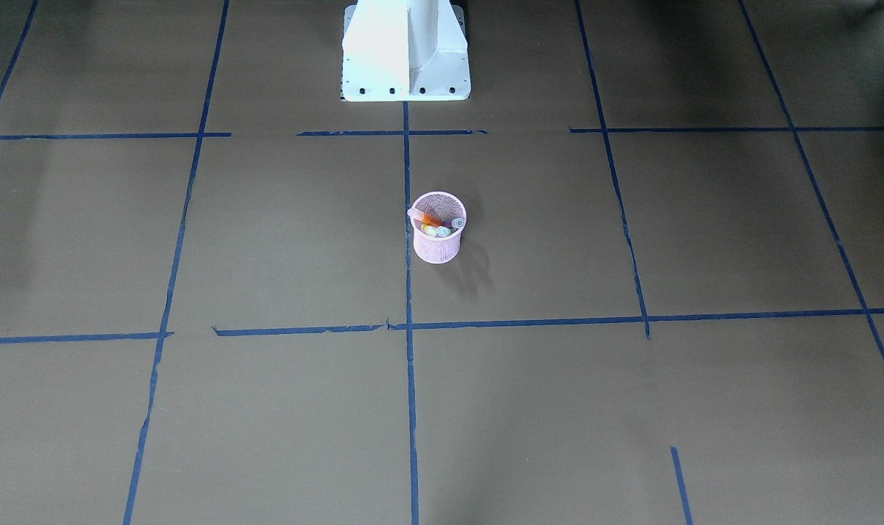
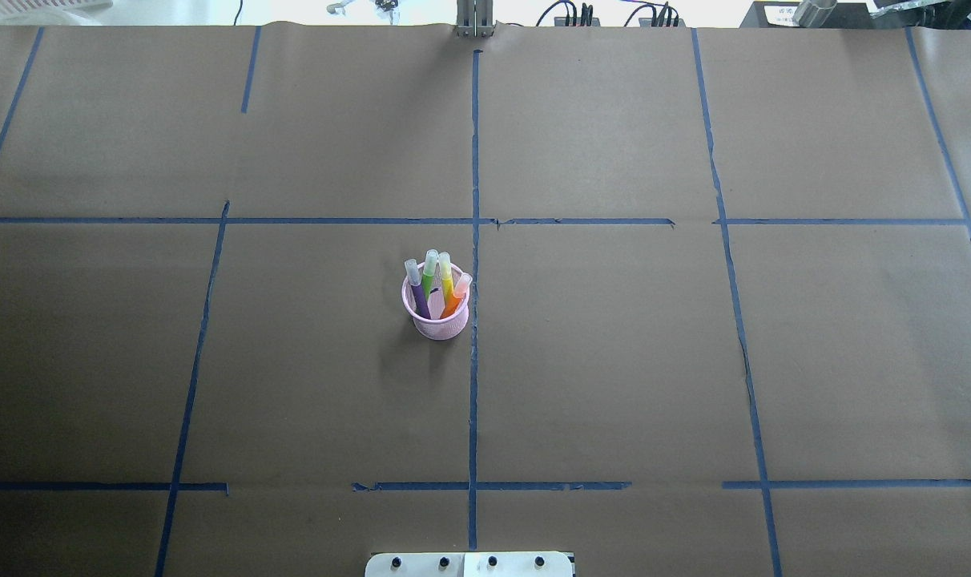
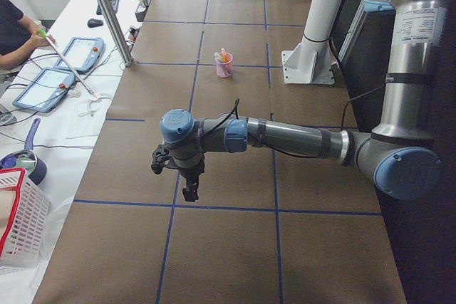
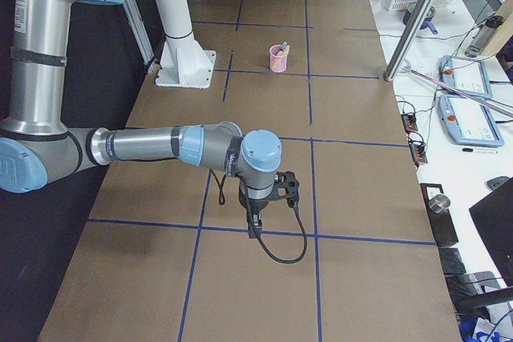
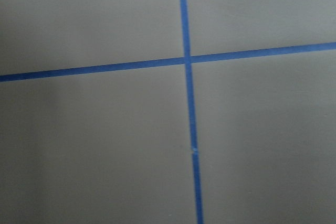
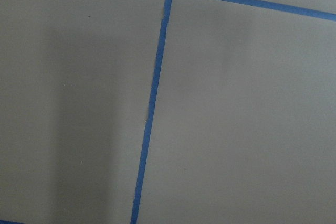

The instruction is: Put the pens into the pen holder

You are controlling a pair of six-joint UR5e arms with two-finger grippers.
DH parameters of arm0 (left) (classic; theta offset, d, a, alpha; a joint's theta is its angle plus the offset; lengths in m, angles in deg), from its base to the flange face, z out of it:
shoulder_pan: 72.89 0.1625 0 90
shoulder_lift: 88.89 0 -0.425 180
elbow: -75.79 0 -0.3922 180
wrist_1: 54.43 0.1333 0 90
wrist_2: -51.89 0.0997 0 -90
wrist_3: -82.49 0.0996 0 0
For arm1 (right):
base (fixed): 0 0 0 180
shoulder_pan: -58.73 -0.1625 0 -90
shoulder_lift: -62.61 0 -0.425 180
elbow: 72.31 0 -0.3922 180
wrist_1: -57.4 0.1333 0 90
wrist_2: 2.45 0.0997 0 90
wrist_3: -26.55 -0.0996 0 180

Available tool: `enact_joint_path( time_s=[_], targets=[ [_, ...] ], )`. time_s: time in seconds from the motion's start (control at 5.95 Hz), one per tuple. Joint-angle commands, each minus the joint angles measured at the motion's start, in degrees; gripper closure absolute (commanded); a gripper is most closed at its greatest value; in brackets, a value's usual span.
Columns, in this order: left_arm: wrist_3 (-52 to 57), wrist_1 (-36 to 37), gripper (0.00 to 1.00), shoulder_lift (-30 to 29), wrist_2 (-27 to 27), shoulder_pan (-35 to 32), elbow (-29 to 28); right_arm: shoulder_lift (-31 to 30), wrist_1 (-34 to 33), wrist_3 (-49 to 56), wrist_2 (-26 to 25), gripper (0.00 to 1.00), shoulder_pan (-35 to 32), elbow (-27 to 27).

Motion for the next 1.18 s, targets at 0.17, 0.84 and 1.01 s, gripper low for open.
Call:
enact_joint_path(
  time_s=[0.17,0.84,1.01],
  targets=[
    [0.4,0.1,0.0,0.4,-1.9,-3.3,1.7,0.1,0.3,0.2,2.4,0.0,0.0,1.2],
    [0.5,0.5,0.0,4.2,0.8,-3.2,3.9,0.1,7.2,-0.2,1.9,0.0,0.5,1.3],
    [0.6,0.5,0.0,4.2,0.8,-3.2,3.9,0.1,7.1,-0.4,1.8,0.0,0.5,1.5]
  ],
)
